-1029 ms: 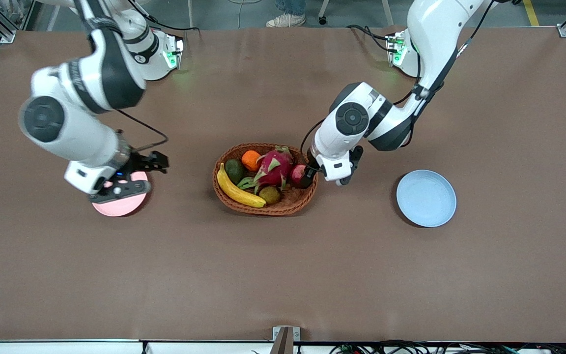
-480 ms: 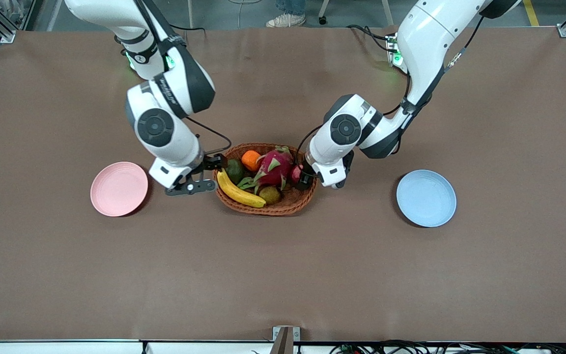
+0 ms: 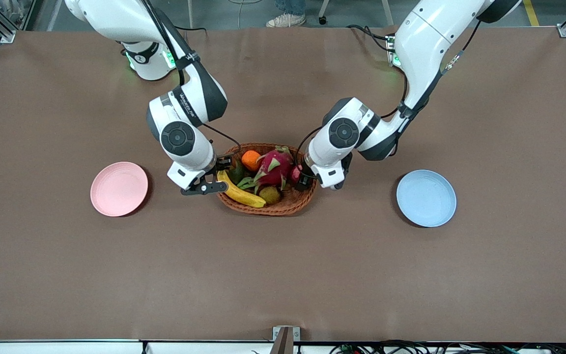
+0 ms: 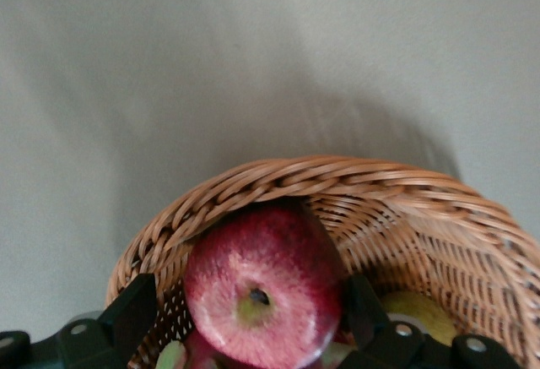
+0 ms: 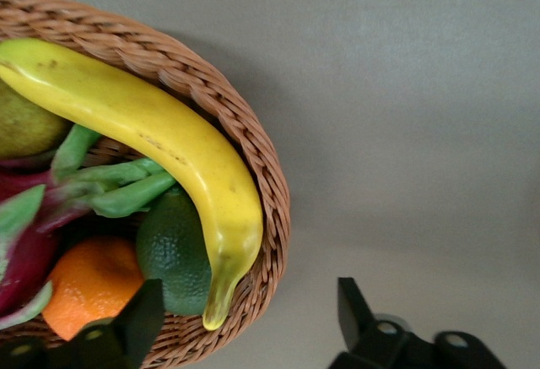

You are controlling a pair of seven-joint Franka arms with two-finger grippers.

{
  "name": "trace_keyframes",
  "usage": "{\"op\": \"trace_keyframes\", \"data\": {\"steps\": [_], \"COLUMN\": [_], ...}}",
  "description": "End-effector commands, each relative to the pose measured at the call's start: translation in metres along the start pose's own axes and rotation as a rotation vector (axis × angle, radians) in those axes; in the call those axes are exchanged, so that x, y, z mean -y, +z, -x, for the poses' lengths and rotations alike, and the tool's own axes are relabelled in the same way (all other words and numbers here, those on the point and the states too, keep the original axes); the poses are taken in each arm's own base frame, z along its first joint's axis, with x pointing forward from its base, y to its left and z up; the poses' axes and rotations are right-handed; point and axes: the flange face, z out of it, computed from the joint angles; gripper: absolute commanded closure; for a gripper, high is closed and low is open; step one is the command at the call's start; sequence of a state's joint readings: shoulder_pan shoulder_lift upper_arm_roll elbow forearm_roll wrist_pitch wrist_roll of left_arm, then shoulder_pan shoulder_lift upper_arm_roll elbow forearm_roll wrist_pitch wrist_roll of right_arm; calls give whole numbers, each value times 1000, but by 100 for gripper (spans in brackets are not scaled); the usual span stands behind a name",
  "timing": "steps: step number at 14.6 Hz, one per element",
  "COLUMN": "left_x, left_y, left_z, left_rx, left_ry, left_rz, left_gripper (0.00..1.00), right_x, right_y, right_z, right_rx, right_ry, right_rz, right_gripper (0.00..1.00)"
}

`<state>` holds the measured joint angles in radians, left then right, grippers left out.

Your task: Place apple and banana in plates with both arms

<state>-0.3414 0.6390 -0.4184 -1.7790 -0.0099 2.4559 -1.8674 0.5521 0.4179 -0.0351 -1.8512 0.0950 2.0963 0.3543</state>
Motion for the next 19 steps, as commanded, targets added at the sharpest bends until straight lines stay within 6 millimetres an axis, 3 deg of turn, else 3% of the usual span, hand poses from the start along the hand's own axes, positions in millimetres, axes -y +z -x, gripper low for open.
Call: {"op": "trace_keyframes", "data": {"steps": [1, 3, 7, 9, 13, 17, 19], "left_x": [-8, -10, -11, -14, -18, -26, -24], "left_y": [8, 7, 5, -5, -62, -124, -141], "left_z": [3, 3, 2, 0, 4, -21, -34], "left_rx": [2, 3, 3, 1, -30, -110, -185], "left_ry": [-7, -5, -5, -8, 1, 35, 120], "left_rz": [11, 14, 18, 27, 32, 42, 29], "left_gripper": [0, 11, 69, 83, 83, 83, 83], "right_x": [5, 9, 10, 11, 13, 14, 14], "right_y": [14, 17, 18, 18, 17, 20, 21], "right_z": [6, 10, 11, 11, 9, 9, 9], "right_rx": [31, 58, 59, 60, 62, 67, 67], "right_ry": [26, 46, 48, 47, 56, 60, 60], "right_rz": [10, 24, 25, 24, 3, -2, -2], "right_gripper": [19, 22, 28, 28, 29, 32, 33]}}
